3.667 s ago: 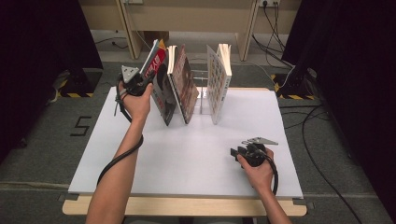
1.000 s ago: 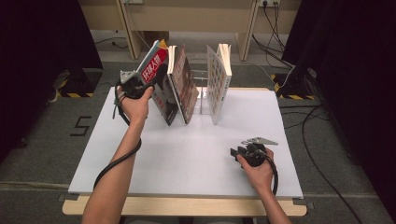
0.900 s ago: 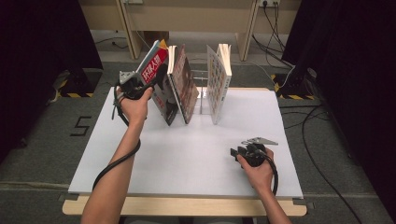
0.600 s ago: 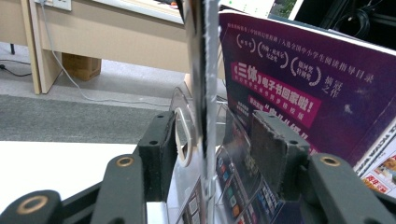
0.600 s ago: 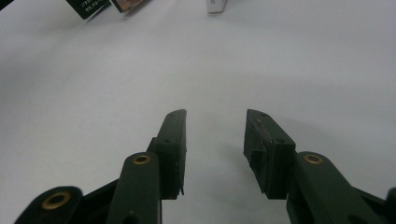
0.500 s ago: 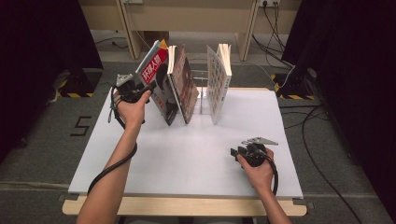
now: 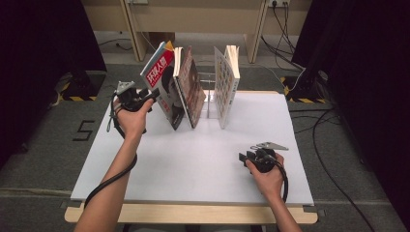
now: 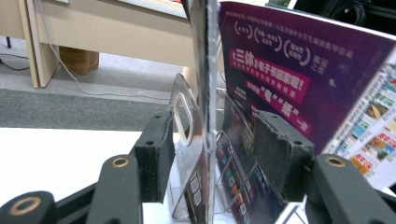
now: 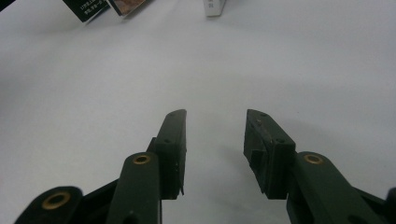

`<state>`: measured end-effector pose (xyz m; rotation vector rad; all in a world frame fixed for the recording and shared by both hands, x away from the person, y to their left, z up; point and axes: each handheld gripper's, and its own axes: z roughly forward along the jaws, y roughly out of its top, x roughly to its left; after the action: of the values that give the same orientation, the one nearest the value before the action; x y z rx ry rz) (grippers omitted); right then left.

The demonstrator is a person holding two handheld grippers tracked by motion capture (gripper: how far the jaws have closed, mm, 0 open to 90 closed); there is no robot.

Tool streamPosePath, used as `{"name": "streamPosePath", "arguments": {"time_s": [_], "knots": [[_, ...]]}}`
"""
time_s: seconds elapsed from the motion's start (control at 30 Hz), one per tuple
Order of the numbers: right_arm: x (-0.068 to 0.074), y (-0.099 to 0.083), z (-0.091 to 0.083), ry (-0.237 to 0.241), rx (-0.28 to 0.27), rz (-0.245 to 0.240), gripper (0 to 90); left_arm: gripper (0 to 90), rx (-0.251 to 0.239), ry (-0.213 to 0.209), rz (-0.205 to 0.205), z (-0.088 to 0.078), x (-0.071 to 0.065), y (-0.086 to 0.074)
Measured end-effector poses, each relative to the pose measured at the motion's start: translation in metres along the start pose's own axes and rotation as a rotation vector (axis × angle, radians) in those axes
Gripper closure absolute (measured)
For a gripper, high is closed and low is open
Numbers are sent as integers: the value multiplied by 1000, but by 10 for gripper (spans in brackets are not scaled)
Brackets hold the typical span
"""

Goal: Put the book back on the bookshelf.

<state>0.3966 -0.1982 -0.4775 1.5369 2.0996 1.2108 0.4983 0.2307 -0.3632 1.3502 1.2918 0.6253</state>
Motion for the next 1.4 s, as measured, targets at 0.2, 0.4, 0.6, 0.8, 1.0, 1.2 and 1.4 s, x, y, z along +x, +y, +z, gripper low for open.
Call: {"name": "streamPosePath", "arguments": {"time_s": [0.2,0.4,0.6,0.8,1.0,1.2,1.4], "knots": [[0,0,-1,0,-2,3,596,461,14,-6,-6,-6,2,-6],[0,0,-1,-2,0,7,595,456,28,-18,-6,-12,4,-11],[0,1,-1,-1,-1,12,595,452,42,-20,-11,-17,9,-16],[0,1,-1,0,0,10,595,443,56,-18,-17,-24,15,-23],[0,1,-2,-1,-3,14,595,443,68,-22,-28,-32,21,-28],[2,1,-1,2,-3,15,594,424,75,-17,-26,-39,26,-34],[2,1,-1,-1,-4,6,595,425,85,-19,-26,-44,29,-40]]}}
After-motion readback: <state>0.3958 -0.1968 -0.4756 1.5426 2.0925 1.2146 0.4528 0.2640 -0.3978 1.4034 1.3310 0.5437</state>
